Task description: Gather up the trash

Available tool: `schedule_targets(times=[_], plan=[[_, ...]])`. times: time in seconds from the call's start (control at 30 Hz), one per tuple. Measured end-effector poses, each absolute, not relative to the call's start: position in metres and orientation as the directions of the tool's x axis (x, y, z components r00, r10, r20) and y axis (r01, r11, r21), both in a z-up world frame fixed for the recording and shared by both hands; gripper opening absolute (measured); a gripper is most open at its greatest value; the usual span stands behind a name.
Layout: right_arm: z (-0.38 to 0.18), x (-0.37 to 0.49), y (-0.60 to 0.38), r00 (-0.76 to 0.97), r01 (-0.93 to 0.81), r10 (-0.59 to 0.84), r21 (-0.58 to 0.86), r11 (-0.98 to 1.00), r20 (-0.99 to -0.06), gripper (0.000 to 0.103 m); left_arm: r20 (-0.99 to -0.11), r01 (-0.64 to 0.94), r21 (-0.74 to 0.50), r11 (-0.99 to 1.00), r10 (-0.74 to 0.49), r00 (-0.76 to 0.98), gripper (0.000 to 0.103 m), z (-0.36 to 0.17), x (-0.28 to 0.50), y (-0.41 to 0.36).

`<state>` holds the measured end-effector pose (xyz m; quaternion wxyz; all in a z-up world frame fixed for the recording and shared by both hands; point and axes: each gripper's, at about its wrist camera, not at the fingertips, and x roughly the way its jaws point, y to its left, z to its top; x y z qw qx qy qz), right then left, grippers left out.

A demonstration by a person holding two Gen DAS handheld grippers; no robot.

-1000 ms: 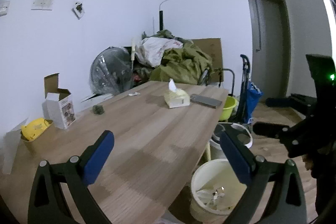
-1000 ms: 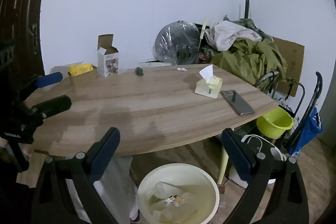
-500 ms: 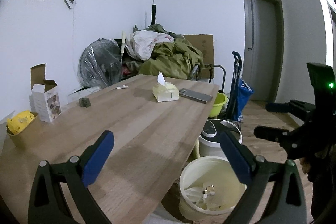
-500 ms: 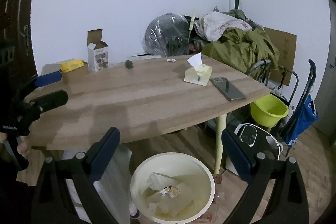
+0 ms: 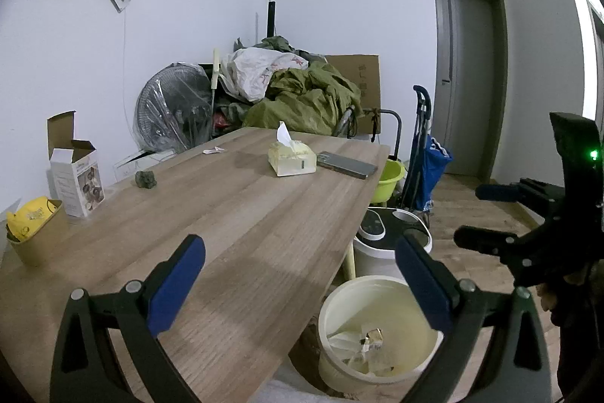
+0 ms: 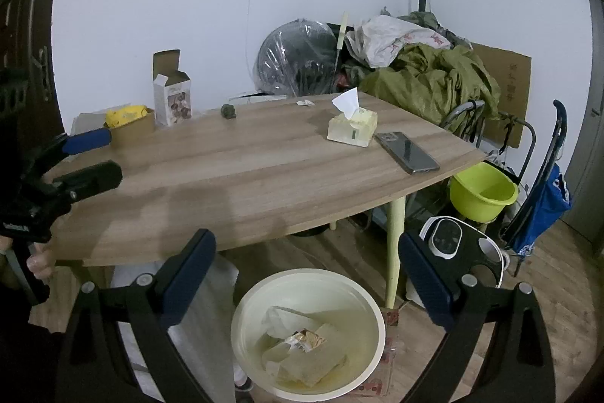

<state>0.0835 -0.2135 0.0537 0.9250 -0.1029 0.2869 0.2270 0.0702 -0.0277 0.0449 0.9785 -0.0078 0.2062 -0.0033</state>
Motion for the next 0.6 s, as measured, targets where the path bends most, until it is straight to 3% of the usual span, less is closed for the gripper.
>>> schedule_targets(times=[0.6], plan=[[0.0518,0.0851,-0.2100,0.731,-0.486,0.367,-0.061,0.872,-0.576,0.097,-0.395,0.005,-0.011,1.000,-0.009,0.919,0.101,0.0501,0.0696,-0.0258]])
